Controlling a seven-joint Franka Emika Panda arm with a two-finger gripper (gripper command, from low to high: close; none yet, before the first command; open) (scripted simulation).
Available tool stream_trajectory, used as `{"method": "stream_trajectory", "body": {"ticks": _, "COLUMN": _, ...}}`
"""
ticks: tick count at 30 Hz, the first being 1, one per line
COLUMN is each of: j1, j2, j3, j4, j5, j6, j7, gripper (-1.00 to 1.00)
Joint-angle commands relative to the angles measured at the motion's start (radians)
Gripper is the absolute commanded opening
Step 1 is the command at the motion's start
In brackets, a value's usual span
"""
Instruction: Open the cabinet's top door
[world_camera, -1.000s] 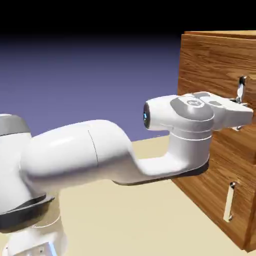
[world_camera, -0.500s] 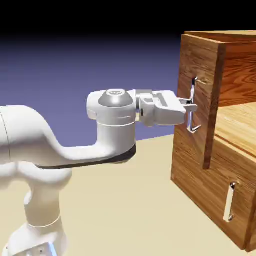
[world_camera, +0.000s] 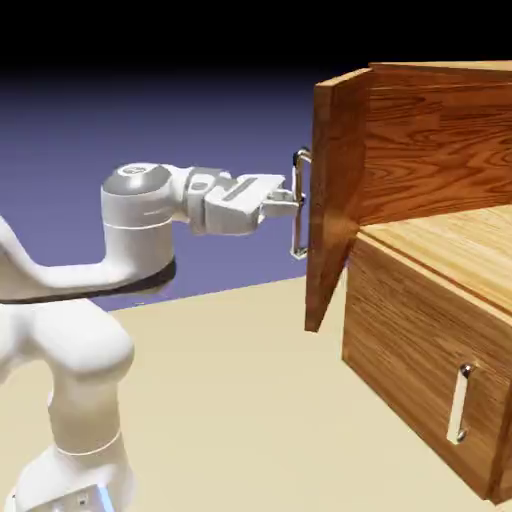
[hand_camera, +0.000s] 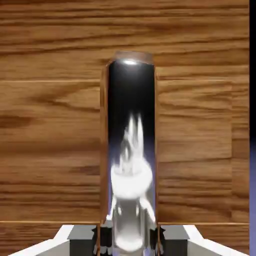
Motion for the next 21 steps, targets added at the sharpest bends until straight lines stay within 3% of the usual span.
{"method": "stream_trajectory", "body": {"ticks": 1, "j1": 0.003, "j2": -0.004, "j3": 0.037, "j4": -0.006, "j5": 0.037, "j6": -0.025, "j7": 0.0, "gripper": -1.0}}
{"method": "stream_trajectory", "body": {"ticks": 12, "j1": 0.048, "j2": 0.058, "j3": 0.435, "j4": 0.016, "j5": 0.427, "j6": -0.299, "j7": 0.038, "gripper": -1.0}}
{"method": "stream_trajectory", "body": {"ticks": 21, "j1": 0.004, "j2": 0.257, "j3": 0.761, "j4": 0.169, "j5": 0.733, "j6": -0.549, "j7": 0.117, "gripper": -1.0}}
